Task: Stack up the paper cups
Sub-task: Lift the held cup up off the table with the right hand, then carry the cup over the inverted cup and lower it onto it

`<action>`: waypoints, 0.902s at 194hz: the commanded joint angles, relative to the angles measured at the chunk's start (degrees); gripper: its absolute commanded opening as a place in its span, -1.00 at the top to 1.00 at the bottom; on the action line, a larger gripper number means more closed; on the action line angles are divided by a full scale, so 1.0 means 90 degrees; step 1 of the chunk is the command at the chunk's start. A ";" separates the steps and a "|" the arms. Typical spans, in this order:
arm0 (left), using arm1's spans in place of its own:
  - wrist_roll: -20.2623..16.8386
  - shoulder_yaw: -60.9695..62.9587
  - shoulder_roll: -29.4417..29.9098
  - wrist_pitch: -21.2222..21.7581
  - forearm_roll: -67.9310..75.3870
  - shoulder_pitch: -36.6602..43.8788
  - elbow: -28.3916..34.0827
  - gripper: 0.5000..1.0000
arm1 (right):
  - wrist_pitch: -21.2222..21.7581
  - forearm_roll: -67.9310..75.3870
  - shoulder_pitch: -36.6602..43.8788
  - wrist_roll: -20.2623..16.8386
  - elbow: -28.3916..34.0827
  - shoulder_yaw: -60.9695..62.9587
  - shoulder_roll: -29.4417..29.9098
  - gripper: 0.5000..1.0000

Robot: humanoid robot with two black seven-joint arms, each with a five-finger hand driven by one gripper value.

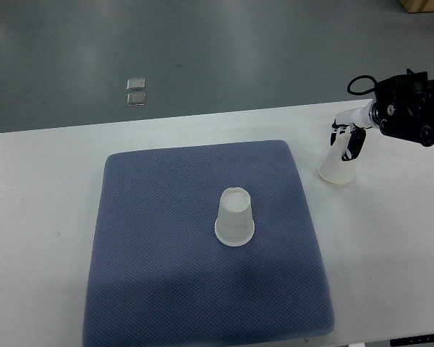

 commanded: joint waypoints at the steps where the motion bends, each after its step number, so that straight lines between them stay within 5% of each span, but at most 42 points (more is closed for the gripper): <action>1: 0.0000 0.0000 0.0000 0.0000 0.0000 -0.0001 0.0000 -1.00 | 0.0143 -0.0037 0.0522 0.0009 0.0325 0.0020 -0.0149 0.45; 29: 0.0000 0.0000 0.0000 0.0000 0.0000 -0.0001 0.0000 -1.00 | 0.0690 0.0002 0.2133 0.0039 0.1438 0.0274 -0.0813 0.43; 72: -0.0009 0.0000 0.0000 0.0000 0.0000 -0.0001 -0.0010 -1.00 | 0.2626 0.0002 0.4378 0.0058 0.2541 0.0830 -0.1555 0.42; 115: 0.0000 0.0000 0.0000 -0.0020 0.0000 -0.0001 -0.0020 -1.00 | 0.2626 0.0021 0.5394 0.0058 0.3244 0.1172 -0.1887 0.39; 175: 0.0000 0.0000 0.0000 0.0000 0.0000 -0.0001 -0.0010 -1.00 | 0.2626 0.0479 0.5395 0.0068 0.3645 0.1192 -0.1702 0.36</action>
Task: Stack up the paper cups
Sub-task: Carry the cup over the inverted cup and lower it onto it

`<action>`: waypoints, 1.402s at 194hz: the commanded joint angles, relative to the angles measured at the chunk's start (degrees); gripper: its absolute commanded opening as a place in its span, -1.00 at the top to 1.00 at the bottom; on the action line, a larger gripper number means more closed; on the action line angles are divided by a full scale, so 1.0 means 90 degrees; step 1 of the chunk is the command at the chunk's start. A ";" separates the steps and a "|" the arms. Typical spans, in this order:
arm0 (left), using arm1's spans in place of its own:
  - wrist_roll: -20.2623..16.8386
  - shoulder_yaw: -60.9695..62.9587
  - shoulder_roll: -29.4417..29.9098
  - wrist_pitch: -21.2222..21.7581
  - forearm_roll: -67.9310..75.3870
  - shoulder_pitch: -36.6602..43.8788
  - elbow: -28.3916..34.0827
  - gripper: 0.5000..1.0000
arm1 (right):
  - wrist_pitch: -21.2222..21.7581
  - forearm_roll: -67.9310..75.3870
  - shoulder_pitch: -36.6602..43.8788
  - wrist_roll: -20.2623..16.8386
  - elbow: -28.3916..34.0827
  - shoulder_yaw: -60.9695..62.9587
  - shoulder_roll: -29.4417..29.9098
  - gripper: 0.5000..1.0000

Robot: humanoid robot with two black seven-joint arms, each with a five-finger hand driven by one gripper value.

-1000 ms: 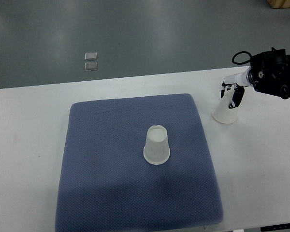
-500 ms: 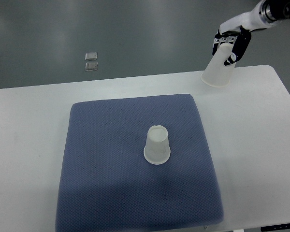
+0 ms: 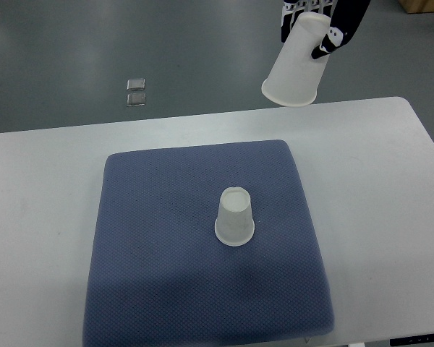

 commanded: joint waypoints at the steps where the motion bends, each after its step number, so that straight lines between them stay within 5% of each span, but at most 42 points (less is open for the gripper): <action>1: 0.0008 -0.0001 0.0000 0.0010 0.0000 0.0000 0.0008 -1.00 | 0.0000 0.0365 -0.0013 0.0004 0.0057 0.0015 0.0080 0.36; 41: -0.0002 0.0009 0.0000 0.0010 0.0000 0.0000 -0.0002 -1.00 | -0.0012 0.1087 -0.0033 0.0014 0.0203 0.0015 0.0666 0.35; 93: -0.0002 -0.0001 0.0000 0.0010 0.0000 0.0000 -0.0002 -1.00 | -0.1027 0.1214 -0.0296 0.0072 0.0330 -0.0102 0.1935 0.35; 123: 0.0008 -0.0001 0.0000 0.0010 0.0000 0.0000 -0.0002 -1.00 | -0.1232 0.1214 -0.0423 0.0072 0.0330 -0.0200 0.2306 0.34; 272: 0.0008 -0.0001 0.0000 0.0010 0.0000 0.0000 0.0008 -1.00 | -0.1633 0.1166 -0.0931 0.0004 0.0603 -0.0737 0.2258 0.20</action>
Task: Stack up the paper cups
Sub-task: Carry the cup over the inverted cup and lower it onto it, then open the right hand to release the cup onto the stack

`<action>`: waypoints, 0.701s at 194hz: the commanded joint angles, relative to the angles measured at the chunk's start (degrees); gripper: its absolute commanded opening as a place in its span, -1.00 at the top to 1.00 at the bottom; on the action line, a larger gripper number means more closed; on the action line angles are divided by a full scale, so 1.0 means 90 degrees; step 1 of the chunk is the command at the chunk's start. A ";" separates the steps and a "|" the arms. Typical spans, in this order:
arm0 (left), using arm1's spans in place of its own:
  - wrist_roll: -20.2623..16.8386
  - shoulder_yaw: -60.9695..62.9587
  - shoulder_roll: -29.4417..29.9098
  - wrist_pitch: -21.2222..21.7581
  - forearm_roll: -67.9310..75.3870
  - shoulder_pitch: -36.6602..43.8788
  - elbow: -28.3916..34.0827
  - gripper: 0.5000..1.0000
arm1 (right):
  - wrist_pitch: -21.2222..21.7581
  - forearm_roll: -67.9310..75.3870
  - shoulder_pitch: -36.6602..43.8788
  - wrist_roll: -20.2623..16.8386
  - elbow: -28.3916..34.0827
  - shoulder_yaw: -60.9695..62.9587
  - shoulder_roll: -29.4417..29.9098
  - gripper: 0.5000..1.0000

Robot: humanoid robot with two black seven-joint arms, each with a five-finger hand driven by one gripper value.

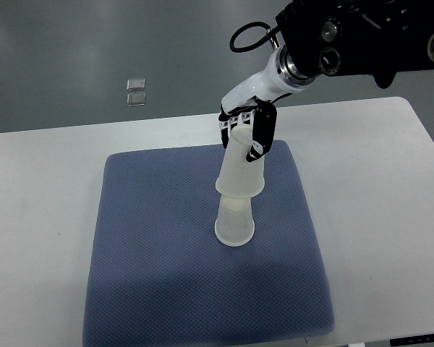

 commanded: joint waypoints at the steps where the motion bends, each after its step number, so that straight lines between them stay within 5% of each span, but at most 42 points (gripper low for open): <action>1: 0.0000 0.0000 0.0000 0.0001 0.0000 0.0000 0.0000 -1.00 | -0.0009 0.0000 -0.0001 0.0000 0.0123 -0.0003 -0.0059 0.20; 136: -0.0010 0.0000 0.0000 0.0001 0.0000 0.0000 0.0000 -1.00 | -0.0311 0.0039 -0.0215 0.0029 0.0250 0.0046 -0.0049 0.06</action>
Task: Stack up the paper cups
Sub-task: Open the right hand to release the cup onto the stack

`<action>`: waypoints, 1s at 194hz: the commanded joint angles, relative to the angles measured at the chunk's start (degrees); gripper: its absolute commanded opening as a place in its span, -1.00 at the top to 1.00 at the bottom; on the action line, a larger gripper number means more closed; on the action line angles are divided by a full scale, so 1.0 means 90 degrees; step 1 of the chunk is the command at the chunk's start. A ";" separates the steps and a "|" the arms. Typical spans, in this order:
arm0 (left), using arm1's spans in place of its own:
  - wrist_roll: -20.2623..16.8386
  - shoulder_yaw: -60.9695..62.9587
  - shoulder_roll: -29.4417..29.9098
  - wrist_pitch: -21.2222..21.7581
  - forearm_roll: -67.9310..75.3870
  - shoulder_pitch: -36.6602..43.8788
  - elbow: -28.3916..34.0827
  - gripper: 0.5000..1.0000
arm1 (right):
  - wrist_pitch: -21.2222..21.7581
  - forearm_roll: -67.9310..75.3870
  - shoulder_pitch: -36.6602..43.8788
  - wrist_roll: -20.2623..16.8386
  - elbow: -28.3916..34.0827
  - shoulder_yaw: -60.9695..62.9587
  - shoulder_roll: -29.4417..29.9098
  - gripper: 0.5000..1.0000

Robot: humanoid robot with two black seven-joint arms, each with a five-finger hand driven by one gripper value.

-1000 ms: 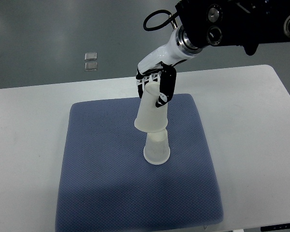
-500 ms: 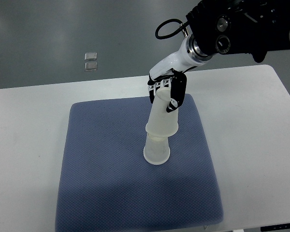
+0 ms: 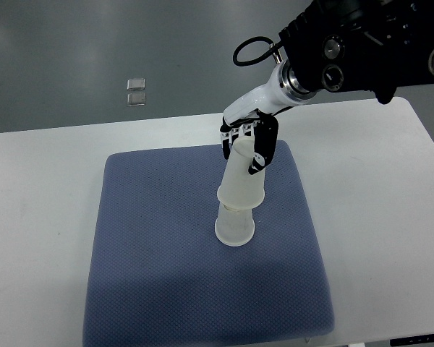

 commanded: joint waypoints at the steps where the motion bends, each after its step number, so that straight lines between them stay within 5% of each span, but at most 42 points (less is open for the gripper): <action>1: -0.0010 0.0000 0.0000 -0.0001 0.0000 0.0000 0.0000 -1.00 | -0.0018 0.0018 -0.0070 0.0026 0.0000 0.0025 -0.0009 0.05; 194: -0.0010 0.0000 0.0000 -0.0001 0.0000 0.0000 0.0000 -1.00 | -0.0174 0.0370 -0.0461 0.0075 -0.0010 0.0299 -0.0204 -0.20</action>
